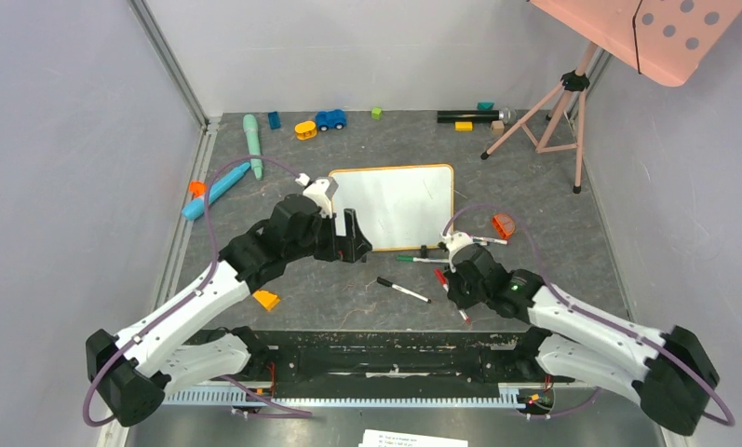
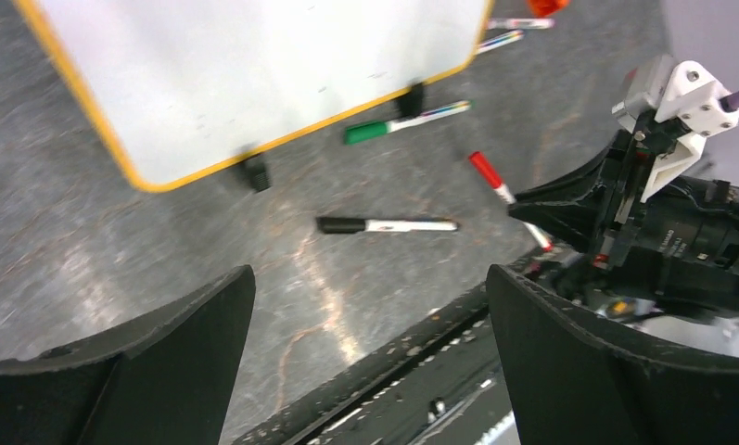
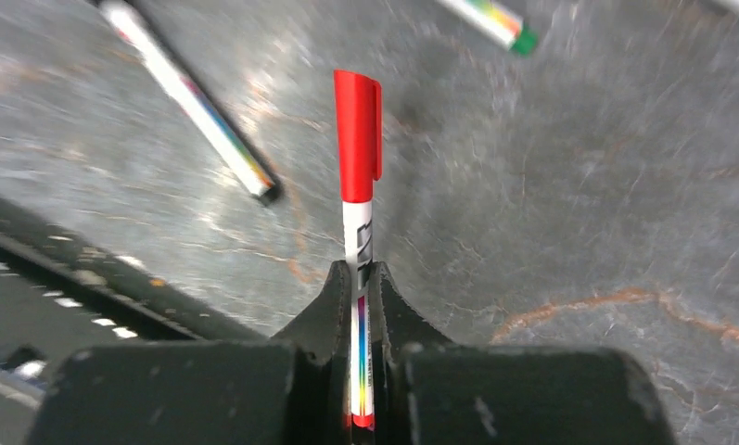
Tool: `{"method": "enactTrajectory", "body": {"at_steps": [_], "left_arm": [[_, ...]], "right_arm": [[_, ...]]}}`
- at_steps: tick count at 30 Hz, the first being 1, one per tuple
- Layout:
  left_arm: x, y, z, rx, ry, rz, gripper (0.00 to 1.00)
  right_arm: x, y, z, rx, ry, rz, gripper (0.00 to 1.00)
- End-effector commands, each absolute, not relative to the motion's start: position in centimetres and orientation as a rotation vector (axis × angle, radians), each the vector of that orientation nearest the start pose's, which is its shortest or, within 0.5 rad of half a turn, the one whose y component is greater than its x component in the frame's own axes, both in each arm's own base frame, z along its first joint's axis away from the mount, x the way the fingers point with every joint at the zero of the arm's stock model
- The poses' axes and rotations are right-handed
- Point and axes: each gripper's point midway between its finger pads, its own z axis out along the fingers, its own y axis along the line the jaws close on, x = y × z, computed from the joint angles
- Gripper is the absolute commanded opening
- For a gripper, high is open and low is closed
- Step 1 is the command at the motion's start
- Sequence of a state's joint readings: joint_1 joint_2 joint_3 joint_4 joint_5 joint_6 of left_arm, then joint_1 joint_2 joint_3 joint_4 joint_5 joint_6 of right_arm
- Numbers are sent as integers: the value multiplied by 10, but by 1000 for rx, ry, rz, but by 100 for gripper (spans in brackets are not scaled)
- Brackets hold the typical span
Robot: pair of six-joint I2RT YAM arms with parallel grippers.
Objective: Write a sentence on the whiteboard
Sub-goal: Pick up the whiteboard marker from the center of the board, then pass from the right arm to the left
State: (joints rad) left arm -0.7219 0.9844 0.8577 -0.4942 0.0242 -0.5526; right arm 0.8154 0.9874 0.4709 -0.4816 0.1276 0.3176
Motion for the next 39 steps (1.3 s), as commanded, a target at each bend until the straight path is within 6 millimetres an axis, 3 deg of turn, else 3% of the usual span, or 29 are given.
{"method": "enactTrajectory", "body": {"at_steps": [1,8,14,23,27,31,33,35,39], "left_arm": [[208,-253,235,240,2229,-941,100],[210,-287,272,144,2146,-1228,98],[228,-287,269,-22,2135,-1330,79],[248,-281,261,-216,2103,-1350,66],[251,-290,260,-224,2073,-1421,54],[251,-292,262,-208,2064,-1433,36],[250,-290,262,-205,2066,-1413,32],[251,-287,263,-201,2065,-1393,33],[252,-286,267,-183,2051,-1375,55]], "right_arm": [[175,189,113,-600,2280,481,0],[192,265,187,-644,2121,827,0],[204,305,237,-600,2001,1023,0],[205,317,257,-630,1927,1084,0],[206,323,256,-694,1940,1072,0],[210,324,256,-697,1937,1055,0],[211,324,254,-698,1943,1054,0],[211,326,253,-702,1944,1059,0],[213,323,251,-689,1951,1039,0]]}}
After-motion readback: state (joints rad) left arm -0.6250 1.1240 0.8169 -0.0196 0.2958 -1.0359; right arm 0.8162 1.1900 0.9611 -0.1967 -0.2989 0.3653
